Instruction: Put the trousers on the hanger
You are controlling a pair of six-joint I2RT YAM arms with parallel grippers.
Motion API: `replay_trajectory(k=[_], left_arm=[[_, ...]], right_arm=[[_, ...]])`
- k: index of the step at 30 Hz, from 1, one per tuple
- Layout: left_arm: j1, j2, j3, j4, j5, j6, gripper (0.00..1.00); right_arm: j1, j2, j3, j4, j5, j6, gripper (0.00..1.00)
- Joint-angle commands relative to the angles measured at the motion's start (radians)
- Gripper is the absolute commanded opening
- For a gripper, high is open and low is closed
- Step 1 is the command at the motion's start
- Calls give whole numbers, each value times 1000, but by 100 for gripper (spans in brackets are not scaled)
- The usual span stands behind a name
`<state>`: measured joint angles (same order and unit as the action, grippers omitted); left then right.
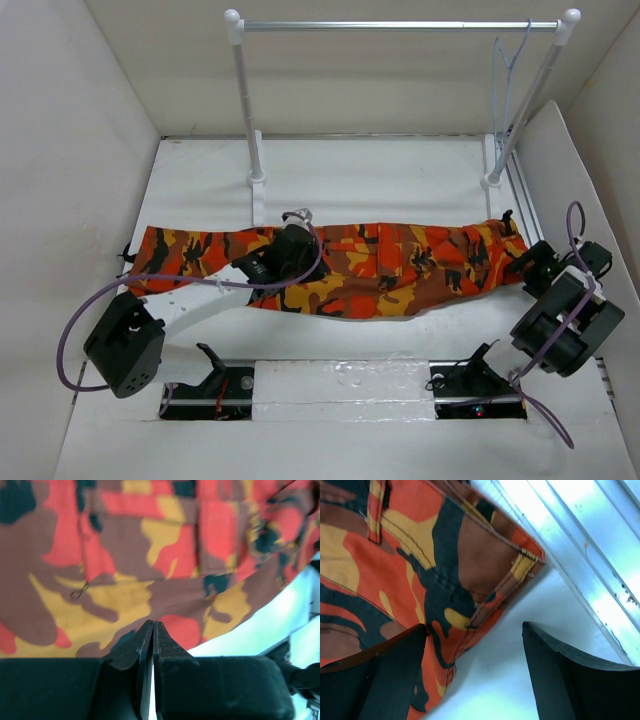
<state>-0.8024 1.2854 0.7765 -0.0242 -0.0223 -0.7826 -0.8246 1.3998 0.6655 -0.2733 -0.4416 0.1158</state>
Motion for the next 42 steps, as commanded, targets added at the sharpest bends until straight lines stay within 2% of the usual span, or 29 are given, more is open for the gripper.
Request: replay_trajectory(k=[1,6,7,9,10,11,13,14,15,16,18,19,20,23,26,29,33,38,42], left_arm=[[-15,-6,-66,41,15,-40,0],[-24,12,-88,27,-1,-56,0],[-24,14,-86,-5,-19,-56,0],[-24,9,-89,-22,-39,-60,0],[-24,0,-92,-32,-51,-61,0],[-24,-9,-98,-36,-54,-64,0],[-24,-21,-111,-34,-51,-72,0],[-24,-23,-114,-30,-48,-72,0],[-24,-20,-120,-17,-36,-70,0],[-24,-20,-120,-17,-36,-70,0],[-24,-11,-120,-16,-28,-49,0],[-24,0,-112,-17,-21,-43,0],[-24,6,-108,-23,-18,-23,0],[-66,32,-89,-37,-37,0,0],[-102,63,-91,-5,-36,2,0],[-142,106,-88,55,-18,-26,0],[-230,198,-37,110,-4,-63,0],[-303,385,110,141,7,-86,0],[-356,532,245,162,88,-118,0]], right_arm=[[-2,25,22,120,-36,51,81],[-2,82,-30,210,-22,128,77],[-2,85,-38,226,-22,139,73],[-2,103,-49,264,-42,150,55],[-2,111,-47,264,-51,147,29],[-2,113,-47,304,-92,143,16],[-2,76,-38,296,-156,140,0],[7,39,-38,278,-216,143,0],[49,-169,-40,229,-226,181,0],[50,-171,-40,229,-226,182,0],[151,-354,-20,143,-148,223,0],[191,-518,18,87,-111,235,0],[231,-575,57,32,-36,239,0],[369,-643,235,-175,44,177,0],[482,-729,325,-213,116,188,0],[557,-759,415,-256,147,202,0],[650,-716,540,-282,185,179,0],[659,-602,753,-306,193,136,0],[668,-493,933,-336,152,85,0]])
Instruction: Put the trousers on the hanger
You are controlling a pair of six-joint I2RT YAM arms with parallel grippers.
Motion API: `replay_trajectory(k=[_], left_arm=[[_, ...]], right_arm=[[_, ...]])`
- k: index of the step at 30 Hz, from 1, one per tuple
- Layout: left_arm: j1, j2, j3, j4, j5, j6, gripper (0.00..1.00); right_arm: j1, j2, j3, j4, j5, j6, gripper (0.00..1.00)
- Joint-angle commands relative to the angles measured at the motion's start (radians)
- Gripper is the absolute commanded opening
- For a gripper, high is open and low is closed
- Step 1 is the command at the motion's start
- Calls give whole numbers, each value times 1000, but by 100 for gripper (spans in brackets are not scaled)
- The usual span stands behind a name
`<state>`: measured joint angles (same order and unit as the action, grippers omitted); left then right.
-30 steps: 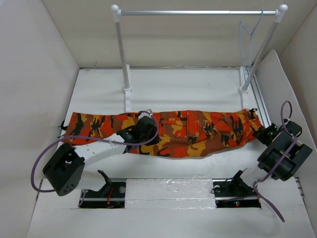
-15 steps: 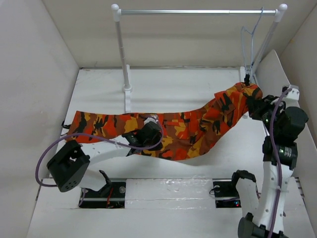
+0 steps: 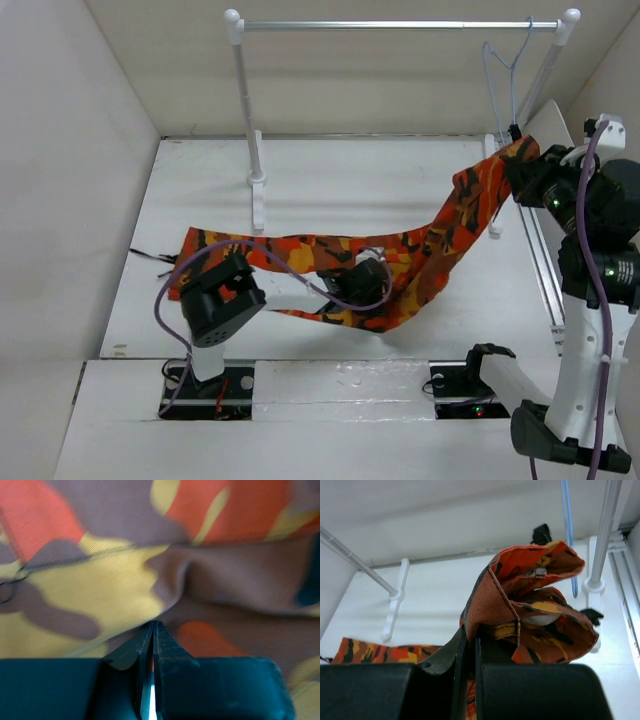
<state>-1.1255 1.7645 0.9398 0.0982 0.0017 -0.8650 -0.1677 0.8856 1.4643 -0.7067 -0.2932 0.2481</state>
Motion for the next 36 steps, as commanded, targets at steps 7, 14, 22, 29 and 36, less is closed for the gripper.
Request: replay_trajectory(k=[7,14,22,29,36], left_arm=[[-76,205,344,-29,117,-55,0],[90,-424,12,-37,-149,-8,0],[678,-1006,16,-440,-192,142,6],[816,-1171,121,-520,-301,192,8],[816,-1139,355,-655,-451,238,17]], right_arm=[[101,105,180,150,-37,-78,0],[399,234,205,199,98,-119,0],[805,502,356,275,328,-150,0],[1135,896,526,389,370,-150,0],[1309,1283,787,319,244,-127,58]])
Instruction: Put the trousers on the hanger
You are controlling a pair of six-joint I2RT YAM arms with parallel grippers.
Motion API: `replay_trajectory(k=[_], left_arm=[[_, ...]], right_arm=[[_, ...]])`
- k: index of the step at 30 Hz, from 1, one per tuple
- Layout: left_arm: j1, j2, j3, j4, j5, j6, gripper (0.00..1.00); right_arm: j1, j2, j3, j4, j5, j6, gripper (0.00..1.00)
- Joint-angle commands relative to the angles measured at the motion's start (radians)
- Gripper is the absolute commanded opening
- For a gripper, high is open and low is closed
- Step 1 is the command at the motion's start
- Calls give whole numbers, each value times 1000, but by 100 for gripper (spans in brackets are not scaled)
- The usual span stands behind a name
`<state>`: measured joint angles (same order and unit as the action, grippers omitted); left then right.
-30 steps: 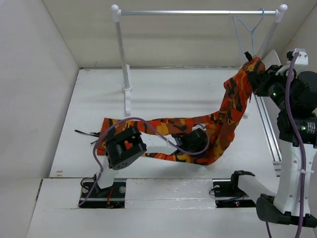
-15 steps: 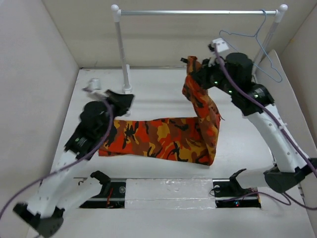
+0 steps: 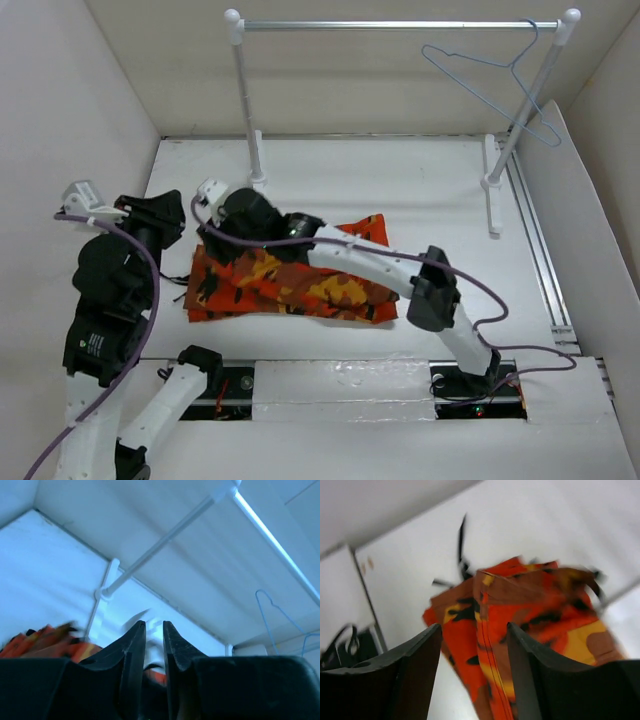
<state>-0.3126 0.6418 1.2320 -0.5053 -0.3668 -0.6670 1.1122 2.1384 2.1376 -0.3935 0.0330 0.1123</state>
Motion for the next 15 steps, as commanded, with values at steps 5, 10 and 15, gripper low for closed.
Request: replay_trajectory(k=[5,10,15], left_arm=[[3,-42,-51,-62,-83,9,24],[3,25,-328,63,144,-37,40],[15,261,-546,262,298,-80,46]], right_arm=[[11,-151,-157,54,-98,-16,68],[-89,-494,-622,102,-73,-20,52],[-219,-769,-978,71,-8,-14,0]])
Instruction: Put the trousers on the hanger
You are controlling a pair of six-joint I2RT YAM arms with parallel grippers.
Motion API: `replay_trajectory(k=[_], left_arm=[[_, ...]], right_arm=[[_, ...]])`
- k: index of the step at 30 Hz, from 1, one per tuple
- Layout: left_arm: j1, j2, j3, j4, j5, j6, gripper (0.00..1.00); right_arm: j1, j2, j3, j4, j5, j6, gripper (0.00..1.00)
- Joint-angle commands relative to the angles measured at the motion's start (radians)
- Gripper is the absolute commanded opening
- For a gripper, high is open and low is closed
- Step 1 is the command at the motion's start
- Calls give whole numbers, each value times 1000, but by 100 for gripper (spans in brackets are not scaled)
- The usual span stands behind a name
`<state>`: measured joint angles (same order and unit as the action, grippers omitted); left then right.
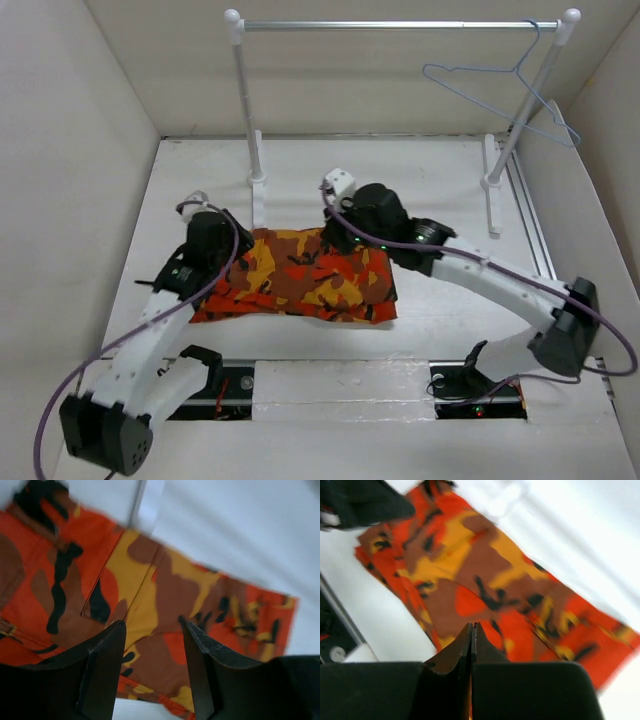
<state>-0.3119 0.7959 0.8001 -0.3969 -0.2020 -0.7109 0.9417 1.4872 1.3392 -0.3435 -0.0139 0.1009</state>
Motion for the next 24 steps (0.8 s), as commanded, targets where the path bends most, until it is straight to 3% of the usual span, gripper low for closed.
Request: replay_trajectory(k=[1,6,12,14,19,22,24], left_arm=[[14,136,-137,177,133,-45,46],[120,255,-214,210,144,-58,45],[305,279,-343,230,232,-33,45],[321,284,-345,213,230,-51,45],[333,226,-277,159,223,-58,45],[333,151,-189,127,256,-39,45],[289,100,-141,128,274,-27,45]], right_arm=[[-79,-119,-181,12,38,-3,0],[-279,-244,-490,60,-90,-7,0],[-343,-269,-701,101,-112,3,0],[-377,-269,-770,107,-86,29,0],[-411,-335,-784,46,-63,14,0],[-400,-404,-681,-28,-63,-32,1],[-370,-436,-603,-37,-118,-53,8]])
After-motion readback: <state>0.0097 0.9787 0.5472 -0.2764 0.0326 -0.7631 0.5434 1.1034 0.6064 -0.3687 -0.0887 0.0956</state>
